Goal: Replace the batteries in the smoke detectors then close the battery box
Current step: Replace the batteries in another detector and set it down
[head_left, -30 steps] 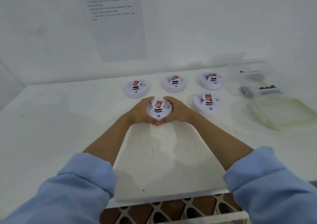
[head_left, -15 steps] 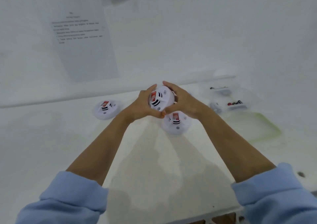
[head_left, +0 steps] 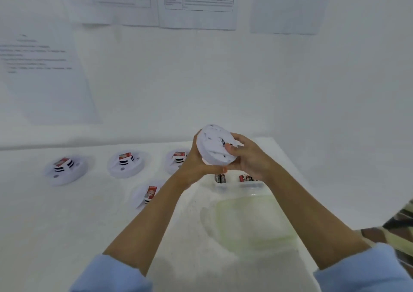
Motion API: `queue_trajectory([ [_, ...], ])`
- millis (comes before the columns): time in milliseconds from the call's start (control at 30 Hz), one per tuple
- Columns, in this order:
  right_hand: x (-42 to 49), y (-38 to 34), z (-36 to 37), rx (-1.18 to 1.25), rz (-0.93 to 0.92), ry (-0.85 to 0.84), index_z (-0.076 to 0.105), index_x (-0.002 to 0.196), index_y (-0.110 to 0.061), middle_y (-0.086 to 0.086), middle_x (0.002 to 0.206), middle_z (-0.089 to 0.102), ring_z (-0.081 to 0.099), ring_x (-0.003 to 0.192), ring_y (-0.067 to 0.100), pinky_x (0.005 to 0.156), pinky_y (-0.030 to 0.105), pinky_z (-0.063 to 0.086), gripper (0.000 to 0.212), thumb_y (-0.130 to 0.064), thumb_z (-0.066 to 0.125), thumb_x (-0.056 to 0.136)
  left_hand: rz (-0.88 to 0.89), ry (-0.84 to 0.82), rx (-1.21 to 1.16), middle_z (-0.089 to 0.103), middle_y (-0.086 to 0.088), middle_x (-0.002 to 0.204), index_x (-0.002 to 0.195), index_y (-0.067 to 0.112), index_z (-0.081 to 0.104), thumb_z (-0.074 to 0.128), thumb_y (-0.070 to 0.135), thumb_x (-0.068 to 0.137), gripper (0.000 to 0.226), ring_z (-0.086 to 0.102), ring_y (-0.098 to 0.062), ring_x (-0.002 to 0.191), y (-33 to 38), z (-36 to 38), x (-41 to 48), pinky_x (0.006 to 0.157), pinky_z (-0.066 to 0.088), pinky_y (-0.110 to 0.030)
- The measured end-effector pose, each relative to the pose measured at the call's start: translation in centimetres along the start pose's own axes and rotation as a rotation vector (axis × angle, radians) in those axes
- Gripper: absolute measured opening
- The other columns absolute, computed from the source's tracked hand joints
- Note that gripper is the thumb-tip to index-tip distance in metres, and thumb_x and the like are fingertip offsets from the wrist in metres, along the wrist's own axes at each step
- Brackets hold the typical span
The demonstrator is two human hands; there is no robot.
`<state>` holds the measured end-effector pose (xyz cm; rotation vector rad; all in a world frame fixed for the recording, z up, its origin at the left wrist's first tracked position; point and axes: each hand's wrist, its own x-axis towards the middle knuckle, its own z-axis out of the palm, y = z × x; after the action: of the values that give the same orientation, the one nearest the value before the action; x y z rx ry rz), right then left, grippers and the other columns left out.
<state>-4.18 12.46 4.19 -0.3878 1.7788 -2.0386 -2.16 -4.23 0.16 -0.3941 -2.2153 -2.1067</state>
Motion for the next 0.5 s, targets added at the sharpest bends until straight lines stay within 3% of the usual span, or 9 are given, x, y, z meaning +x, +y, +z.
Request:
queue_trajectory([
  [67,0.4,0.0,-1.0,-0.044,-0.026,0.046,0.045,0.125,-0.015,0.014,0.119,0.057,0.065,0.092,0.024,0.065,0.035,0.059,0.043,-0.012,0.061,0.086,0.072,0.073,0.025,0.041,0.007,0.133,0.136,0.023,0.021,0.083,-0.004,0.053,0.107,0.048,0.004,0.116,-0.3,0.6,0.4,0.086,0.052,-0.02],
  [133,0.7,0.1,-1.7,-0.122,-0.045,0.054,0.044,0.126,-0.018,0.014,0.122,0.055,0.063,0.097,0.026,0.067,0.038,0.059,0.047,-0.011,0.064,0.083,0.121,0.096,0.06,0.039,0.011,0.131,0.137,0.022,0.021,0.081,-0.014,0.053,0.109,0.047,0.009,0.114,-0.5,0.8,0.8,0.081,0.051,-0.017],
  [400,1.4,1.1,-2.5,-0.229,-0.085,0.023,0.04,0.126,-0.021,0.015,0.124,0.053,0.06,0.104,0.028,0.068,0.038,0.06,0.053,-0.012,0.067,0.082,0.144,0.096,0.123,0.041,0.012,0.131,0.131,0.028,0.027,0.087,0.008,0.04,0.111,0.046,-0.004,0.12,-1.5,1.3,1.3,0.086,0.052,-0.023],
  [500,1.7,1.2,-2.9,-0.277,-0.099,0.007,0.041,0.124,-0.023,0.015,0.122,0.053,0.059,0.105,0.028,0.067,0.037,0.06,0.052,-0.014,0.068,0.081,0.144,0.135,0.157,0.043,0.016,0.128,0.129,0.029,0.03,0.086,0.004,0.042,0.106,0.047,0.005,0.116,-1.9,1.4,1.6,0.084,0.049,-0.015],
])
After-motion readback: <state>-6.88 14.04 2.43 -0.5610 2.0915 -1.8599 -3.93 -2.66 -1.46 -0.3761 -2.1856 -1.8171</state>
